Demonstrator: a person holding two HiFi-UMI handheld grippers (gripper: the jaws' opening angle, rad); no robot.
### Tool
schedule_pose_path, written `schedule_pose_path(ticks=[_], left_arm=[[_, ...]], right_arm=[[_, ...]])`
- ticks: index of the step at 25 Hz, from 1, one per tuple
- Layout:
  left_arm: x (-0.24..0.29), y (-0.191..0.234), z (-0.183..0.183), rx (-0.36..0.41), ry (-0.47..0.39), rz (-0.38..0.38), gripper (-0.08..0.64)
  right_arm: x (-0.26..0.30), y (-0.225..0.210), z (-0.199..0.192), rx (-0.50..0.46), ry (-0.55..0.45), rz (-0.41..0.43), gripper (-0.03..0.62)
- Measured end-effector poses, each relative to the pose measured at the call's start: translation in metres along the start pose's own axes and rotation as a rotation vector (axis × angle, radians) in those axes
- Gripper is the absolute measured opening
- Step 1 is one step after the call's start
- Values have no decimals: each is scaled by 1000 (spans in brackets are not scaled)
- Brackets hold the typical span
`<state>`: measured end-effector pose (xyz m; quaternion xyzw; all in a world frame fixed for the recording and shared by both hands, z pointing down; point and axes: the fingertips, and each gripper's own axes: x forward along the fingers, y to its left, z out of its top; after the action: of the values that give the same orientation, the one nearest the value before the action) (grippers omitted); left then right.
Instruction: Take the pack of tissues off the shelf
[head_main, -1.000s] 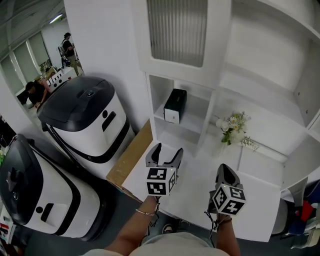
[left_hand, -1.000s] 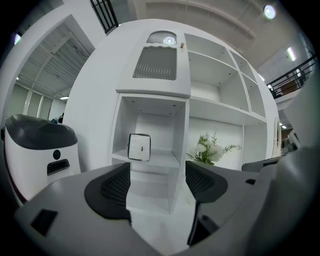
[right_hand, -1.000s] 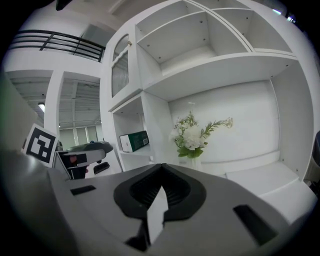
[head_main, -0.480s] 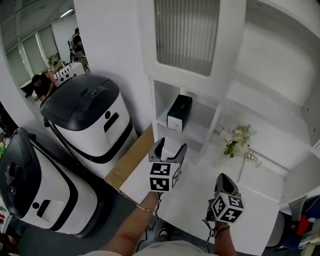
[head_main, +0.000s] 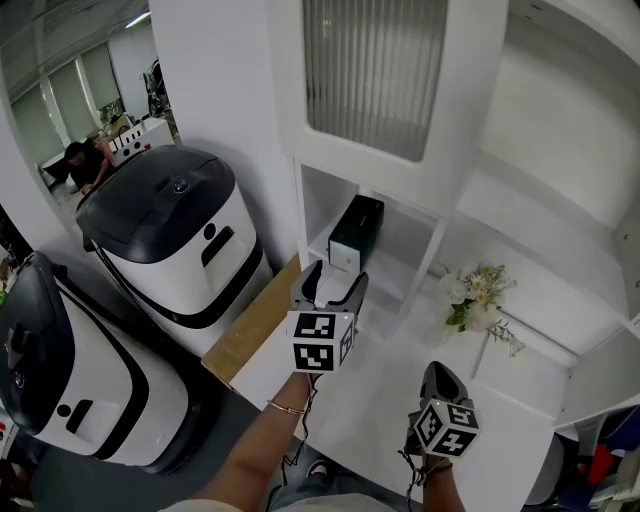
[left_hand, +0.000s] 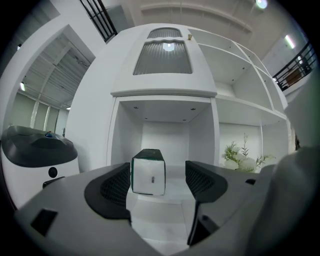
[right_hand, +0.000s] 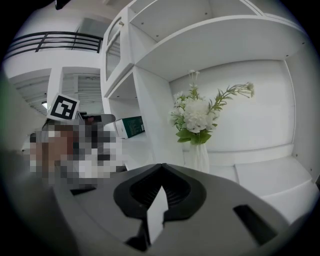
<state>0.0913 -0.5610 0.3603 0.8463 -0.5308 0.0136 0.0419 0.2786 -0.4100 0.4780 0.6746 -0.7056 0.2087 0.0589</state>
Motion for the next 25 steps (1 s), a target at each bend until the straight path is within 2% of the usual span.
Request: schedule_pose_path(ticks=[12, 25], left_arm=[[36, 8, 9, 45, -9, 16, 331], [59, 14, 14, 118, -1, 45, 332]], right_arm=[[21, 0, -17, 9, 61, 30, 6], [36, -2, -21, 30, 82, 38, 6]])
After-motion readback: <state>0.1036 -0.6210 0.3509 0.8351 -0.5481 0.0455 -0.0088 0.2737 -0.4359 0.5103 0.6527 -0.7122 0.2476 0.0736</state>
